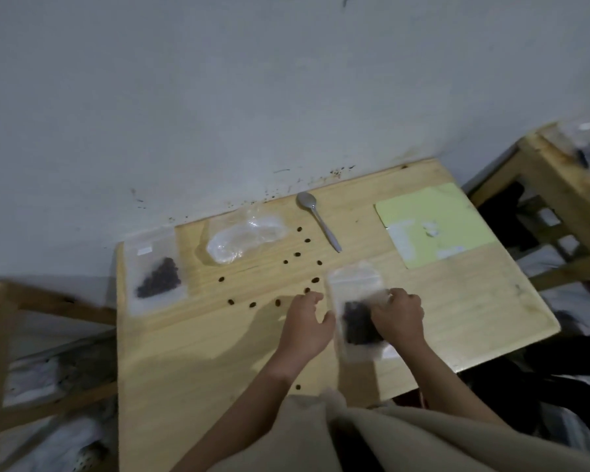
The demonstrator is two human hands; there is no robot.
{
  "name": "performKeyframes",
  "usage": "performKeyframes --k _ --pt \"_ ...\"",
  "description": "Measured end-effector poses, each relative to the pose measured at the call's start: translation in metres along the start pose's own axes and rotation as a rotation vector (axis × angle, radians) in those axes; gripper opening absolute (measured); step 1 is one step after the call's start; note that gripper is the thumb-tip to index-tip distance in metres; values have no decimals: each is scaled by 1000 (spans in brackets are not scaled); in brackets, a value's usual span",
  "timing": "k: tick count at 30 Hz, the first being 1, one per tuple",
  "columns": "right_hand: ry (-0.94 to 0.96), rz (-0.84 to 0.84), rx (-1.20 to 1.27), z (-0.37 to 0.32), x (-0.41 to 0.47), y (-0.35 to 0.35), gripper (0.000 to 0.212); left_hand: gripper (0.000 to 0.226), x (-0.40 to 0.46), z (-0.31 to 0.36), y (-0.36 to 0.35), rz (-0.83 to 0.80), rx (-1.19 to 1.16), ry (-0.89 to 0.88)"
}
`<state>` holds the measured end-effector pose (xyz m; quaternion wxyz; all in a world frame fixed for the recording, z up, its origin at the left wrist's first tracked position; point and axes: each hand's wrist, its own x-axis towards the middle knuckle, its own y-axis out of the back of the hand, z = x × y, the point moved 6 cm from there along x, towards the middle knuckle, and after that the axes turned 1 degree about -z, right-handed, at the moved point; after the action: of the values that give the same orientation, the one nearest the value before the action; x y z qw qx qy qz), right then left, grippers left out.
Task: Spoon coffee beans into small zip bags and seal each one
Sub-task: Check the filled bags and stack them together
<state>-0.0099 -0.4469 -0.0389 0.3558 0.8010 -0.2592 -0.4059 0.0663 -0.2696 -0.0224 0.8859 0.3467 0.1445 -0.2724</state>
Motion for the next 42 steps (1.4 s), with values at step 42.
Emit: performKeyframes --k 42 --pt "240 51 358 -3 190 135 12 41 33 115 -36 382 -734 55"
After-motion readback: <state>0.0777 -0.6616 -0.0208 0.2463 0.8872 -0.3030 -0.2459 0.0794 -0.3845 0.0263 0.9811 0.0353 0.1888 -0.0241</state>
